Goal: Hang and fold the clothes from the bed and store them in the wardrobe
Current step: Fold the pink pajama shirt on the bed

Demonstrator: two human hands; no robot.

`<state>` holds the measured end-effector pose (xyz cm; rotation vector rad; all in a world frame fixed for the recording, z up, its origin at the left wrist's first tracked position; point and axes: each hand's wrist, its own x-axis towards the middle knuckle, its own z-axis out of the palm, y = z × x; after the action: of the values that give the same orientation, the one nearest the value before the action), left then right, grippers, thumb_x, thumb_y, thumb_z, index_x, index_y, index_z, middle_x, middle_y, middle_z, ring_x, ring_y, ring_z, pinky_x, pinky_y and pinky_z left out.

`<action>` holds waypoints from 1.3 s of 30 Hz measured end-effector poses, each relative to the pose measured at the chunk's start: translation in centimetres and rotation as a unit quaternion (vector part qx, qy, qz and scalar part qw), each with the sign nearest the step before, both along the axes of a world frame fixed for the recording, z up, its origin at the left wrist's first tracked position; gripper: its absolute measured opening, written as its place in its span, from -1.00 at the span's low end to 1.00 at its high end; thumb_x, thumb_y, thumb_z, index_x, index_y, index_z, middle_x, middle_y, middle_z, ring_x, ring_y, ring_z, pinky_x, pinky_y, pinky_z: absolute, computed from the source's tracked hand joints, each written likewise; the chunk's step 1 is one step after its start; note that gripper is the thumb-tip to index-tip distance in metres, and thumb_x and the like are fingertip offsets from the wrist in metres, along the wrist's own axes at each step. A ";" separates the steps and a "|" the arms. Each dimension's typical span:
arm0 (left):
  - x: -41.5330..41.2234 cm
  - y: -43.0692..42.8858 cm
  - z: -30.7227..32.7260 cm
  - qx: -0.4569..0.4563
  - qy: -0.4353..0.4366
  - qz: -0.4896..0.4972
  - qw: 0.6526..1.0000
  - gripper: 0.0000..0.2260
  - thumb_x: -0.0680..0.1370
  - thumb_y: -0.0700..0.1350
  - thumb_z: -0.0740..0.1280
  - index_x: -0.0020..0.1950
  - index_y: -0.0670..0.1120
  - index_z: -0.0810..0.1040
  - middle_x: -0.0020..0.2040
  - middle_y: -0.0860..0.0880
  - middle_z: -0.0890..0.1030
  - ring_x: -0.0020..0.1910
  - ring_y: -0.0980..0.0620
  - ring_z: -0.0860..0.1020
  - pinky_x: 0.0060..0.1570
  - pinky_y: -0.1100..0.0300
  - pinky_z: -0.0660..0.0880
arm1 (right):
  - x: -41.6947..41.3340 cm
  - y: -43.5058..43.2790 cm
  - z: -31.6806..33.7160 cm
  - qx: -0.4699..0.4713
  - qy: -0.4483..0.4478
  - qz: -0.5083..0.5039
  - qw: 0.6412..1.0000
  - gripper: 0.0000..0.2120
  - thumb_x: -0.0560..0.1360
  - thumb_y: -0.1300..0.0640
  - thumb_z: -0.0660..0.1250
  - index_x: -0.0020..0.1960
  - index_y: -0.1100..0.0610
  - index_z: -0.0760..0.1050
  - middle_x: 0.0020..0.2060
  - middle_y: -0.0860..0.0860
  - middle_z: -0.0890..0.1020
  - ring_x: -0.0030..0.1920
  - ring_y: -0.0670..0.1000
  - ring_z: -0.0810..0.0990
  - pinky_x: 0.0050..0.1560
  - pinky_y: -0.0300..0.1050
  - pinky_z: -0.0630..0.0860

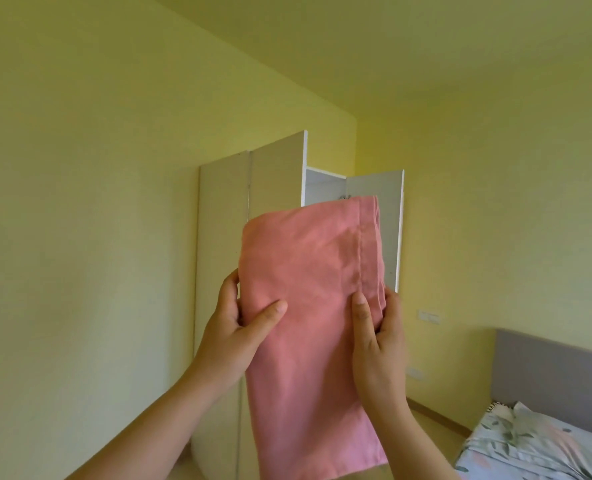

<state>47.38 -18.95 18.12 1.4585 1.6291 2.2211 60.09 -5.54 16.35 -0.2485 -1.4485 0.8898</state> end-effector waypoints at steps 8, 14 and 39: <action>-8.6 5.0 0.3 0.013 0.012 -0.021 1.000 -0.37 0.30 0.20 0.45 0.34 0.20 0.35 0.17 0.21 0.61 0.12 0.21 0.60 0.01 0.28 0.51 | -8.2 4.6 0.4 0.004 0.006 -0.020 1.000 -0.59 0.51 -0.23 0.19 0.22 -0.01 0.44 -0.03 -0.33 0.61 -0.03 -0.32 0.57 -0.12 -0.49 0.41; -16.4 7.9 -0.5 0.020 0.028 -0.058 0.998 -0.34 0.29 0.22 0.45 0.35 0.18 0.34 0.13 0.21 0.63 0.09 0.21 0.61 -0.05 0.35 0.51 | -14.6 6.1 -0.4 0.002 0.001 -0.068 0.998 -0.61 0.52 -0.23 0.19 0.23 -0.03 0.42 -0.02 -0.33 0.62 -0.02 -0.30 0.58 -0.11 -0.47 0.42; -26.2 28.4 -1.6 -0.035 0.019 -0.243 0.969 -0.51 0.36 0.16 0.42 0.26 0.23 0.41 0.03 0.24 0.64 -0.02 0.26 0.62 -0.14 0.40 0.50 | -21.3 18.9 -1.8 -0.078 -0.012 -0.303 0.950 -0.63 0.48 -0.30 0.17 0.21 -0.18 0.42 -0.04 -0.30 0.60 -0.03 -0.35 0.55 -0.10 -0.27 0.43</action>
<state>21.21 9.46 16.55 1.6656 1.1737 1.8538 38.75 13.40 14.51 -0.7789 -1.2165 0.4926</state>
